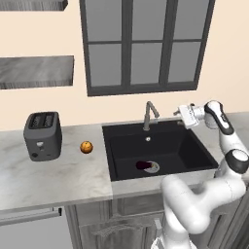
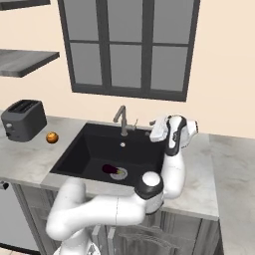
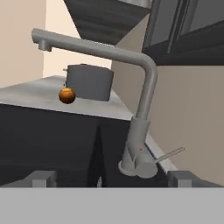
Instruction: Turn on the sink faucet. Then move the eggplant from the counter to the sink. Turn off the sink. Move the vegetable from the sink to the pot next to the stove. Finally move the pot to the front right burner.
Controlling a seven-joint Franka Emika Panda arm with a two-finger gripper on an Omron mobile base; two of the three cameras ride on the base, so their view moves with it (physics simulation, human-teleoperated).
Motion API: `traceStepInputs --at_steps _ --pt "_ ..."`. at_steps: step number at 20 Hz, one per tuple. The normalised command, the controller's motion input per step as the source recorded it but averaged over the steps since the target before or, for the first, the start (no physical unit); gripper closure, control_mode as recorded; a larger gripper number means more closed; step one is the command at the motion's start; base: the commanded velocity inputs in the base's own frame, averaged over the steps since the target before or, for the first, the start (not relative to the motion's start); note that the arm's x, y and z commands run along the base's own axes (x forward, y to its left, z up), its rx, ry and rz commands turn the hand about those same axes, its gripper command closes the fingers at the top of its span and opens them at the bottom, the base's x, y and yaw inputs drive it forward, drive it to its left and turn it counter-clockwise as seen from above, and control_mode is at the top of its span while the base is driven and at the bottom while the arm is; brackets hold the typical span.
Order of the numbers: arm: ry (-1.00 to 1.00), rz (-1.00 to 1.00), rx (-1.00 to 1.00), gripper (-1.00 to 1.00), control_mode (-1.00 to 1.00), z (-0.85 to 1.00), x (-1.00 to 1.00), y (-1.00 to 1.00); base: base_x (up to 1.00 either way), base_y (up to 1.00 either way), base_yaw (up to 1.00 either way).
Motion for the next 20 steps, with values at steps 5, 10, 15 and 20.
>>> traceStepInputs --at_steps 5,10,15,20 --pt "-0.29 0.01 0.0 -1.0 -1.0 0.19 -0.93 -0.16 0.0 0.0 0.0" --pt "-0.31 0.07 -0.03 -1.0 -1.0 0.13 -0.88 0.0 0.0 0.0 0.0" --pt "-0.35 0.1 -0.08 -1.0 -1.0 0.08 -0.75 0.0 0.0 0.0 0.0" --pt "-0.33 0.13 -0.14 -1.0 -1.0 0.0 -0.37 0.23 0.0 0.0 0.0"
